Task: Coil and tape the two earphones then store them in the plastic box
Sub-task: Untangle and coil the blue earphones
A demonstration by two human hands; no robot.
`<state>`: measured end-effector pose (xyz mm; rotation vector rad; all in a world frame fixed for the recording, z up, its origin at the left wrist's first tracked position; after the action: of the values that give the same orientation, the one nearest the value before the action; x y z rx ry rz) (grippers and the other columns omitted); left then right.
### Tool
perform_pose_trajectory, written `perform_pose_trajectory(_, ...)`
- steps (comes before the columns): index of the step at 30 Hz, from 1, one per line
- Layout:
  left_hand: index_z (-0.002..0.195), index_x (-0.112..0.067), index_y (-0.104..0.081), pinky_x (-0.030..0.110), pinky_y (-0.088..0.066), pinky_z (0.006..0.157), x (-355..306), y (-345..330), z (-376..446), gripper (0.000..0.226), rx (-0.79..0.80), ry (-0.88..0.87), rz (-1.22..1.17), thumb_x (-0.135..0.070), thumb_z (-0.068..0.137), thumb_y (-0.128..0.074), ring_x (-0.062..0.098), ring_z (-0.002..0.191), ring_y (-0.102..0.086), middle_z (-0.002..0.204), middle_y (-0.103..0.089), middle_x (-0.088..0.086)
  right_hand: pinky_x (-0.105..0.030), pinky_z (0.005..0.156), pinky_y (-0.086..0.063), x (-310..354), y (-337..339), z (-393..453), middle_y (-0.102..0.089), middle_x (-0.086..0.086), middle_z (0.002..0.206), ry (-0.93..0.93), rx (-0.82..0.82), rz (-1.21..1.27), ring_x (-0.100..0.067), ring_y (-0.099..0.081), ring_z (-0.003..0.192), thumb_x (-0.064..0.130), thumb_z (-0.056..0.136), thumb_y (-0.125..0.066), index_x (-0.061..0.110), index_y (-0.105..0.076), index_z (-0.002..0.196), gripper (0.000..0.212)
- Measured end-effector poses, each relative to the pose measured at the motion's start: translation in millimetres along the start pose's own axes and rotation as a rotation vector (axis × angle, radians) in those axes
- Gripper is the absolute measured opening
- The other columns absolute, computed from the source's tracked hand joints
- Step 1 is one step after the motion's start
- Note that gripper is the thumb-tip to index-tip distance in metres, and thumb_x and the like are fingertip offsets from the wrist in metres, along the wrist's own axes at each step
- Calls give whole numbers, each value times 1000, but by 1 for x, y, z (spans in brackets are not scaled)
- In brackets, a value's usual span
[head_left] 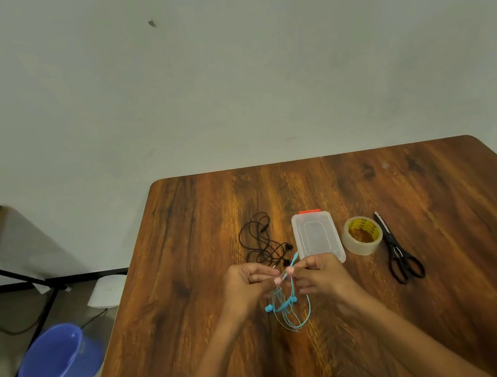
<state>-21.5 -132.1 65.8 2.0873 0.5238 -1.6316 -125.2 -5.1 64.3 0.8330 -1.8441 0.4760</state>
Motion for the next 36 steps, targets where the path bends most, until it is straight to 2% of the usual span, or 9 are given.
perform_pose_trajectory(6,84,-11,-74,19,-55,62,-5,-2,2,12,-28,-96,142,-5,74,-77,12,72,-71,74,-74,0,-35,69,-57,12,20,4,-74,-13,82,71,-28,-155,-23,-72,71,12,88,-64,3,-66,86,10)
perform_pose_trajectory(9,103,-18,-73,16,-53,84,-12,-4,3,34,-62,-206,269,-10,71,-80,5,97,-67,101,-72,-7,-33,70,-54,24,21,4,-71,-8,78,217,-20,-363,-17,-67,72,9,88,-65,3,-69,83,9)
perform_pose_trajectory(11,116,-23,-67,8,-40,97,-20,-6,5,45,-45,-337,399,-16,73,-80,-1,119,-52,124,-60,-10,-29,75,-52,33,17,2,-72,-5,84,304,16,-507,-16,-66,80,13,86,-67,6,-73,86,10)
perform_pose_trajectory(13,118,-24,-67,11,-33,105,-27,-8,6,42,4,-439,510,-20,77,-76,-3,125,-44,131,-55,-9,-24,74,-50,41,12,0,-73,-2,85,371,44,-574,-13,-66,81,15,86,-67,9,-74,85,9)
perform_pose_trajectory(16,106,-25,-73,19,-53,82,-34,-8,4,24,14,-486,492,-19,82,-71,-5,96,-64,102,-73,-8,-18,73,-48,50,8,-1,-73,-1,87,433,49,-578,-10,-65,83,14,87,-66,8,-74,87,10)
perform_pose_trajectory(18,101,-24,-75,17,-52,69,-37,-5,2,19,19,-515,504,-19,84,-70,-4,82,-66,88,-74,-10,-13,70,-48,51,8,-2,-73,-1,88,452,75,-563,-7,-65,81,13,87,-66,8,-74,89,10)
perform_pose_trajectory(22,99,-17,-75,9,-48,73,-42,4,-1,17,77,-547,485,-18,83,-71,-6,85,-66,91,-75,-8,-22,67,-51,47,14,-5,-74,0,84,442,154,-508,-12,-68,77,21,84,-70,13,-76,87,10)
perform_pose_trajectory(30,93,-10,-76,15,-52,82,-38,23,-6,13,82,-532,453,-12,80,-73,-2,91,-68,95,-75,-3,-31,71,-55,31,43,-9,-73,2,81,387,179,-503,-12,-68,78,24,82,-72,18,-75,84,7)
perform_pose_trajectory(36,99,-16,-75,17,-54,84,-29,33,-10,17,41,-514,477,-12,83,-70,-5,94,-66,100,-72,-12,-36,71,-55,29,54,-7,-73,1,81,393,159,-491,-17,-68,78,18,84,-71,13,-75,84,7)
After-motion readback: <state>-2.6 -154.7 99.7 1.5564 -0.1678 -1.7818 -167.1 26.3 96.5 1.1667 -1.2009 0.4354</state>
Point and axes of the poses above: each hand's wrist, its own z-axis towards the middle knuckle, its own y-axis out of the back of the hand, x = y × z, the point moved 4 cm from there along z, towards the middle knuckle
